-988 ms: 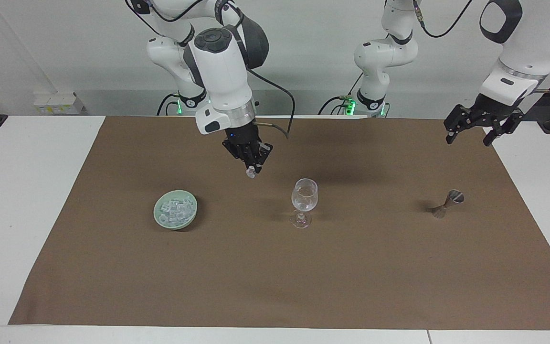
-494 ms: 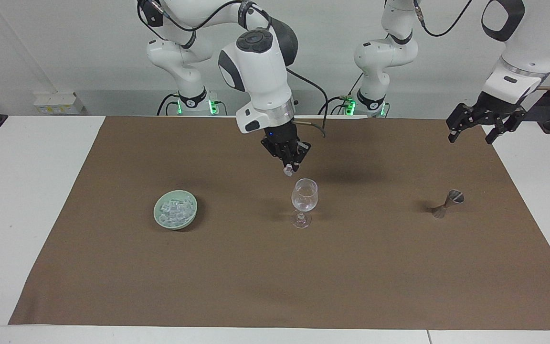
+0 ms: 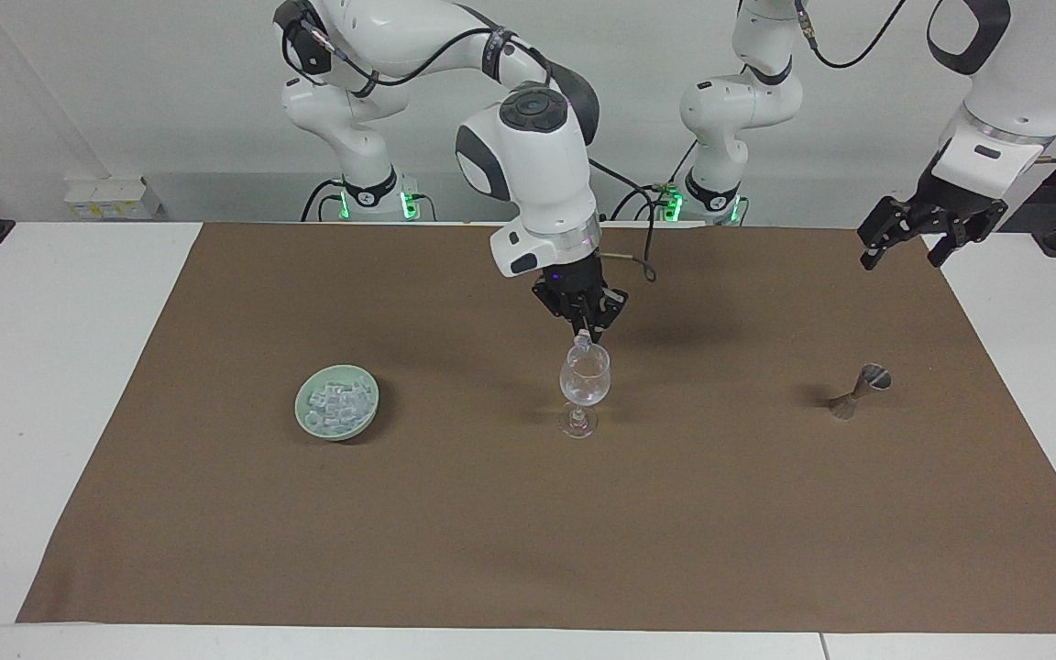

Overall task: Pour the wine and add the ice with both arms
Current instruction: 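Tilt the green bowl over the wine glass with the right gripper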

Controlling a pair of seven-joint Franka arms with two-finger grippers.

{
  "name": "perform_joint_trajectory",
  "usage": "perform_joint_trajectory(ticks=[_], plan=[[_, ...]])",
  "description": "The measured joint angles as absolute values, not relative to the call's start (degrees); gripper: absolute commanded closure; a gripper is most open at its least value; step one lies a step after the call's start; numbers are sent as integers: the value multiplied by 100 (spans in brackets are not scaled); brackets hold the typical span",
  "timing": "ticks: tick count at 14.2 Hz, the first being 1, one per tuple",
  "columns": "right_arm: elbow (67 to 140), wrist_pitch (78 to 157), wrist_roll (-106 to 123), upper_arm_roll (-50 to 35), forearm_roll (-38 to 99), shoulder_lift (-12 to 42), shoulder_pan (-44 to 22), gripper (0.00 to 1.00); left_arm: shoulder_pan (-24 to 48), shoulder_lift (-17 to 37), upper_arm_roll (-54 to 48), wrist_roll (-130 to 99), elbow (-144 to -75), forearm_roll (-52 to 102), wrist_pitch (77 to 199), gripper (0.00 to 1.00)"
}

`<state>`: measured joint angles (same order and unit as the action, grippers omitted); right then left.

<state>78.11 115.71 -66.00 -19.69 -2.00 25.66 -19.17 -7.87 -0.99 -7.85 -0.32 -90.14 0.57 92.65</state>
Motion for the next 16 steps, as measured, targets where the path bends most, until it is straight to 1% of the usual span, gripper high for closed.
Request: perform_joint_trajectory(ticks=[6, 8, 9, 10, 11, 14, 16], plan=[[7811, 11618, -6600, -1968, -328, 2686, -1921, 100, -782, -76, -785, -32, -8885, 57, 9115, 0], [7810, 11620, -6600, -1969, -335, 2688, -1921, 85, -780, -30, -796, -32, -8890, 56, 9098, 0], [7809, 11621, -6600, -1969, -335, 2688, -1921, 80, -781, 8, -793, -32, -8892, 56, 9091, 0], [7808, 11621, -6600, -1969, -336, 2688, -1921, 73, -783, 66, -785, -32, -8893, 56, 9087, 0], [7807, 11622, -6600, -1969, -336, 2688, -1921, 69, -783, 129, -780, -32, -8893, 56, 9087, 0], [7807, 11626, -6600, -1969, -336, 2688, -1921, 68, -757, 224, -798, -23, -8892, 56, 9089, 0], [7806, 11627, -6600, -1969, -336, 2688, -1921, 68, -614, 224, -767, -23, -8885, 54, 9096, 0]])
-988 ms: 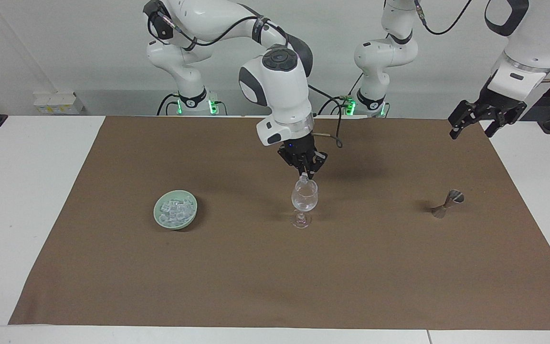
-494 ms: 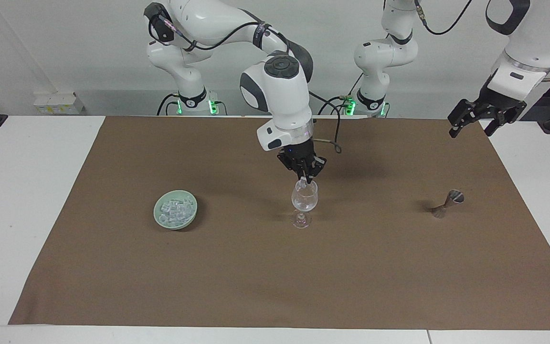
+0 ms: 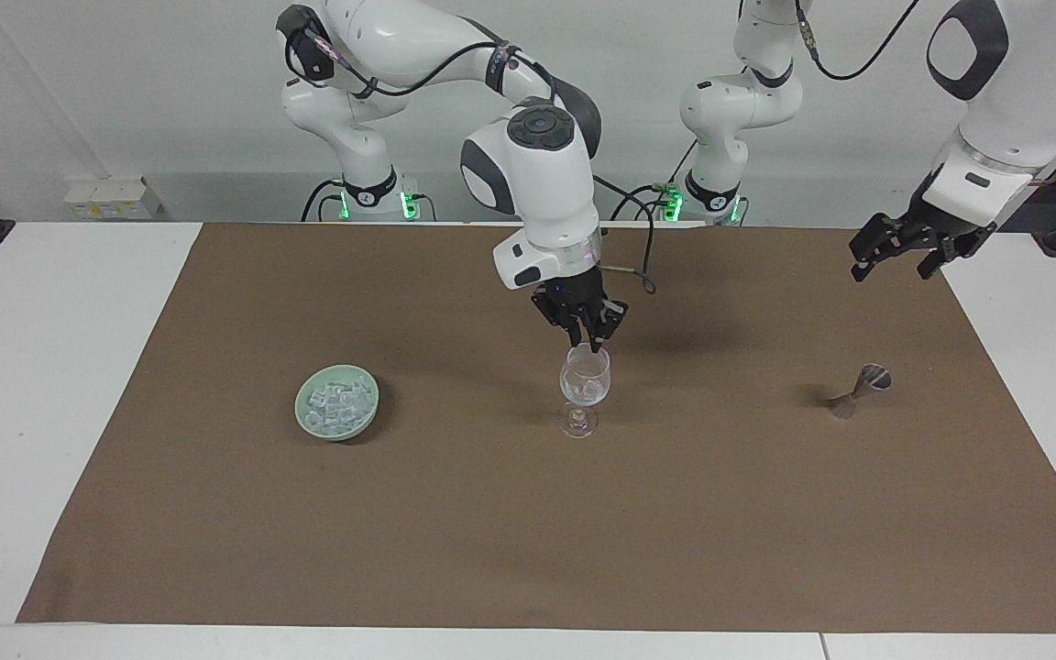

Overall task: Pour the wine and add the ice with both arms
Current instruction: 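Tilt the green bowl over the wine glass with the right gripper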

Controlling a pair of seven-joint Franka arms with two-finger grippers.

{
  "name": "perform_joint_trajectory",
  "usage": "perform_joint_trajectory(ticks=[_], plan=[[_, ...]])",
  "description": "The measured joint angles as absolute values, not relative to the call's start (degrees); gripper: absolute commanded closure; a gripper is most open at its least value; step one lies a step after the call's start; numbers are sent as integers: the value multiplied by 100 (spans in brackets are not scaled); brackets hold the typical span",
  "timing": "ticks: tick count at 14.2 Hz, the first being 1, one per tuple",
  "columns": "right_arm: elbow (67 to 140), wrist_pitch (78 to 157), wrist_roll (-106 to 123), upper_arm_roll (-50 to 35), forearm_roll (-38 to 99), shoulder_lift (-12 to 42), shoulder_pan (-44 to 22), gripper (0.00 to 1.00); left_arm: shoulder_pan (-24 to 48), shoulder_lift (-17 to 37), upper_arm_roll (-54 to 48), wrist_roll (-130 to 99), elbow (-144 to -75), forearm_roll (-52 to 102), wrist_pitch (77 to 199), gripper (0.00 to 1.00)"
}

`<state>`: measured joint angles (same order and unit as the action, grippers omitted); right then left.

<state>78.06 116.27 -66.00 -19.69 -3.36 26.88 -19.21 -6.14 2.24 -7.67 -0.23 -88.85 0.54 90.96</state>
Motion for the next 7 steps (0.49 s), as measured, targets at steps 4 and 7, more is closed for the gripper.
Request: perform_joint_trajectory(ticks=[4, 7], plan=[[7803, 11629, -6600, -1968, -340, 2689, -1920, 16, -158, 246, -420, -22, -8886, 39, 9096, 0], [7767, 11629, -6600, -1941, -425, 2683, -1895, 0, 299, 246, 131, 165, -8885, 37, 9096, 0]])
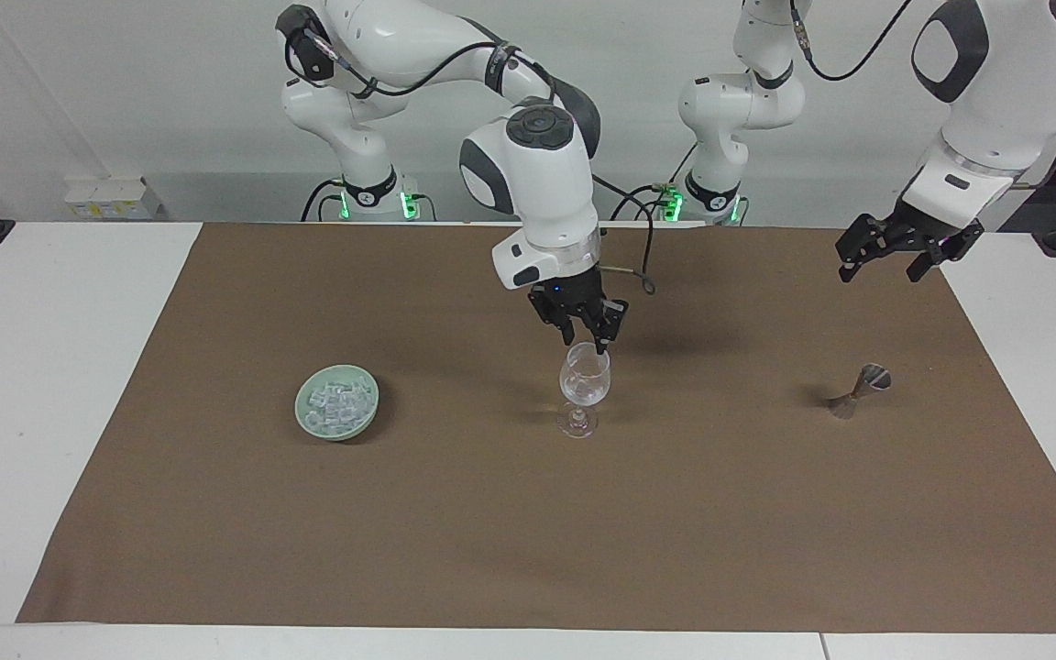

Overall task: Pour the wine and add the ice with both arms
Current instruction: 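Tilt the green bowl over the wine glass with the right gripper, then carry the green bowl back and set it on the table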

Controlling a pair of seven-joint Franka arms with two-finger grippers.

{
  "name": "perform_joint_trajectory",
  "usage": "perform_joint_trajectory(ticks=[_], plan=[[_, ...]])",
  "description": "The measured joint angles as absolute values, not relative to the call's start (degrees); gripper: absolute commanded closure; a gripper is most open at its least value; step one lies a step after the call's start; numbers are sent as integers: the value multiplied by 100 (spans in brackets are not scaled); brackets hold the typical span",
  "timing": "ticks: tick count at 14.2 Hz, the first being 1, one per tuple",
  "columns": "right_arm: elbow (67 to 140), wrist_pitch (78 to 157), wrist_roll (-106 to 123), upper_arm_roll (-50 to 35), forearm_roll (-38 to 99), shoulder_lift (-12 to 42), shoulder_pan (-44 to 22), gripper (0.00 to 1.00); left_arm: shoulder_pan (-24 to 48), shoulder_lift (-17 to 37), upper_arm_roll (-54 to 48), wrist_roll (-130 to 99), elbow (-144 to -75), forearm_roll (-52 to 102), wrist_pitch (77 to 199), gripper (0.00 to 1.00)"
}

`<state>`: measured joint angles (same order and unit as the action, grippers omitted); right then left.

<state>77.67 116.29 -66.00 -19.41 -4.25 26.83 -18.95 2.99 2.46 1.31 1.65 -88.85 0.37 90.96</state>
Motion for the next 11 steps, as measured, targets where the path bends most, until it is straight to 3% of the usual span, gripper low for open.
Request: perform_joint_trajectory(ticks=[5, 11], plan=[[7859, 11437, -6301, -1890, -572, 2255, -1535, 0, 335, 246, 222, 225, -8880, 33, 9097, 0], [8777, 10482, -4722, -1886, -566, 829, -353, 0, 337, 249, 246, 225, -8880, 33, 9162, 0]])
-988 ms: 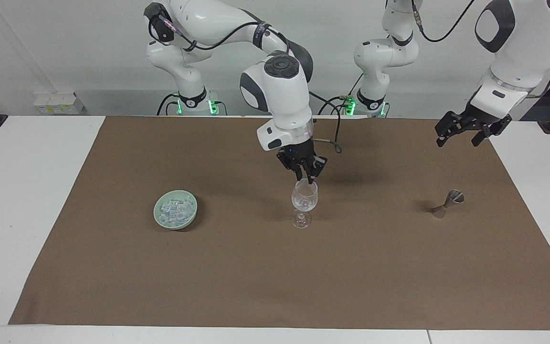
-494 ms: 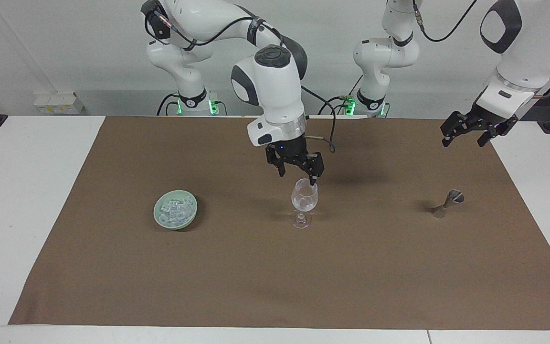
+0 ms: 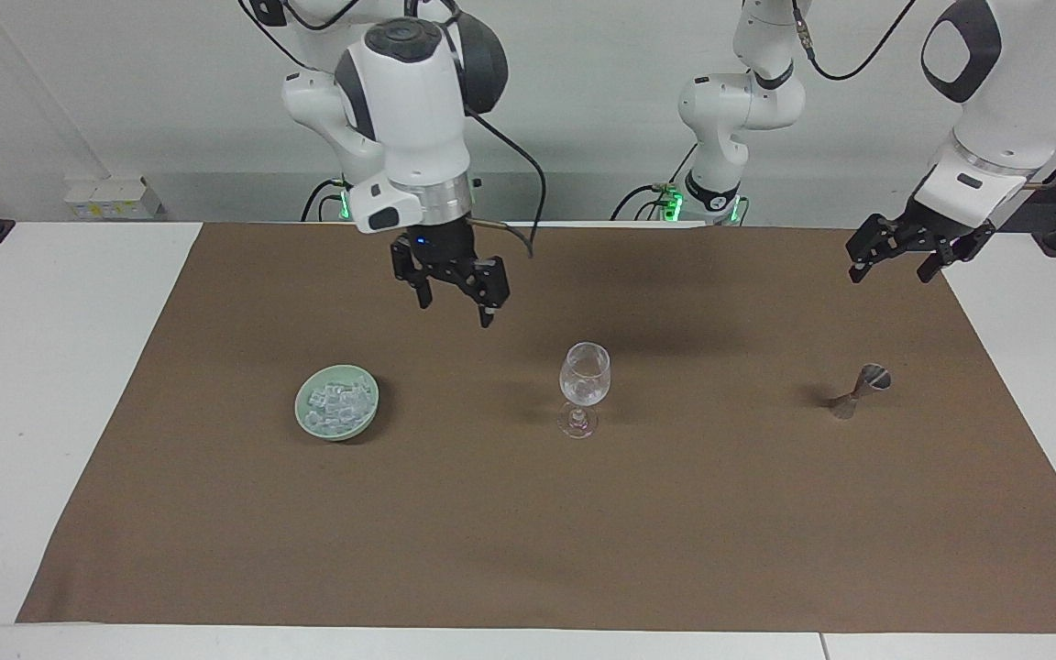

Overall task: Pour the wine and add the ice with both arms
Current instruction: 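Carry the green bowl back and set it on the table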

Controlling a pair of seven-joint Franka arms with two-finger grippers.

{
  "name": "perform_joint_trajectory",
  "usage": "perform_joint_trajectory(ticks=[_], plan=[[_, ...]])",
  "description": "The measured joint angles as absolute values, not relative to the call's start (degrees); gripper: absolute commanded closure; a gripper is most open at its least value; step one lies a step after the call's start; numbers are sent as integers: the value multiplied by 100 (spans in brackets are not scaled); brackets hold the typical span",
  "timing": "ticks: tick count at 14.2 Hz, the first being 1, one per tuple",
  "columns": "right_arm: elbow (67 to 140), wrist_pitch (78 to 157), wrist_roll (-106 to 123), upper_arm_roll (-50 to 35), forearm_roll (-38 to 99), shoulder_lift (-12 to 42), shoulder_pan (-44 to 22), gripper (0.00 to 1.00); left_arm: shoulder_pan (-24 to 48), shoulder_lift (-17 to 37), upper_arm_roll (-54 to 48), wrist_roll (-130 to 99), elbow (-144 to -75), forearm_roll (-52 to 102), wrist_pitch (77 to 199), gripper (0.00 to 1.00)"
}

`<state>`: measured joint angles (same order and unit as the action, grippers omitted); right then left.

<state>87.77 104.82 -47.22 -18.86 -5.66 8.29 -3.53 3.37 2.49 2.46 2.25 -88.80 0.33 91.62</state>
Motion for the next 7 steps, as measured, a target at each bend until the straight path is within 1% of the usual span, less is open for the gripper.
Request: perform_joint_trajectory(ticks=[4, 6, 7], plan=[[9245, 9784, -3569, -1880, -560, 26, 203, 0, 337, 249, 249, 223, -8856, 33, 9265, 0], [9317, 9654, -3222, -1864, -559, -180, 348, 0, 337, 248, 250, 223, -8800, 33, 9268, 0], [9308, 9673, -3125, -1799, -558, -200, 359, 0, 337, 249, 251, 223, -8785, 33, 9268, 0]])
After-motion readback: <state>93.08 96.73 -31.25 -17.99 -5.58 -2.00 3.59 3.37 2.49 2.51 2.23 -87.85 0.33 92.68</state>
